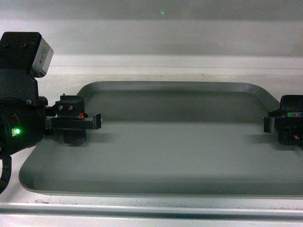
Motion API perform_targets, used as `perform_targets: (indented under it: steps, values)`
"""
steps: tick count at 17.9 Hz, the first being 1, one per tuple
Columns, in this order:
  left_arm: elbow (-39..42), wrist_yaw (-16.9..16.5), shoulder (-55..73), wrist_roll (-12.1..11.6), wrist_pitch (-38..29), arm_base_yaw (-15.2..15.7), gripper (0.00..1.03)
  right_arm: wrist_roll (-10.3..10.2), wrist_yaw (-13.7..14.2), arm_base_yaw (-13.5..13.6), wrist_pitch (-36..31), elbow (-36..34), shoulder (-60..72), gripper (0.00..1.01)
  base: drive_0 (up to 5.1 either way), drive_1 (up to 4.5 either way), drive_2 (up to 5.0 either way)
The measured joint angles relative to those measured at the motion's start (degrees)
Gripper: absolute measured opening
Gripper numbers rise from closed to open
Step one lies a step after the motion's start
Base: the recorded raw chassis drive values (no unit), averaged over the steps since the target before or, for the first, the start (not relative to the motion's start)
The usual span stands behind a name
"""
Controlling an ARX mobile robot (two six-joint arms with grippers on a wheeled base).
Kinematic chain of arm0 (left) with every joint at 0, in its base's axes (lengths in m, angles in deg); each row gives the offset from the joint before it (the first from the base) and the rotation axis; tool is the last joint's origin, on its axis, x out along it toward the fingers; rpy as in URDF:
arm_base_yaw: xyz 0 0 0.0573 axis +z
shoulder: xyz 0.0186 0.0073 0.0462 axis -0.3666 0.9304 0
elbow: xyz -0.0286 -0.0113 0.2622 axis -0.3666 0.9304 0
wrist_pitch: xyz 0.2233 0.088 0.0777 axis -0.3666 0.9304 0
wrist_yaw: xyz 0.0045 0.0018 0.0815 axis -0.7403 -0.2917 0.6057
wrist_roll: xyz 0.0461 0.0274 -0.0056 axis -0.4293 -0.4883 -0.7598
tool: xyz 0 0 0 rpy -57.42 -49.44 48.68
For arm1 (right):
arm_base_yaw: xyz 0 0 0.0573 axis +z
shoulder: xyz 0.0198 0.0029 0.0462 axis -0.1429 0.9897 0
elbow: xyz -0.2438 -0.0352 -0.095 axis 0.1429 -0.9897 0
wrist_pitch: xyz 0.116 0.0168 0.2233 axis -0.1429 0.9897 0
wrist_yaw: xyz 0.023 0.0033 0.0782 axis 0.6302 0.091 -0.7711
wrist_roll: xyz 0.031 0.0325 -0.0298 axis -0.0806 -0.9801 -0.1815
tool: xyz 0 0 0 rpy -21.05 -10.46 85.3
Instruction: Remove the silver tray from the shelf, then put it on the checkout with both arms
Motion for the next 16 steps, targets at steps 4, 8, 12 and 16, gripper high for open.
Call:
perform_targets:
  steps: [4, 8, 12, 16]
  values:
    - [0.02, -0.59, 0.0, -0.28, -0.04, -0.09, 0.15, -0.72, 0.04, 0.22, 0.04, -0.04, -0.2, 0.08, 0.0, 0.0, 0.0]
    - [0.07, -0.68, -0.11, 2.38, -0.28, -0.11, 0.04, -4.94, -0.98, -0.09, -1.4, -1.18, -1.66, 0.03, 0.0, 0.0, 0.0]
    - [0.66, -0.39, -1.7, 2.38, 0.5, -0.31, 0.04, -5.57, -0.98, 0.31, -0.72, -2.45, -6.73, 0.03, 0.0, 0.0, 0.0]
    - [1.64, 0.55, -8.39, 1.92, 2.93, -0.68, 0.04, -5.81, -1.68, 0.48, 1.22, -3.32, -12.35, 0.03, 0.0, 0.0, 0.0]
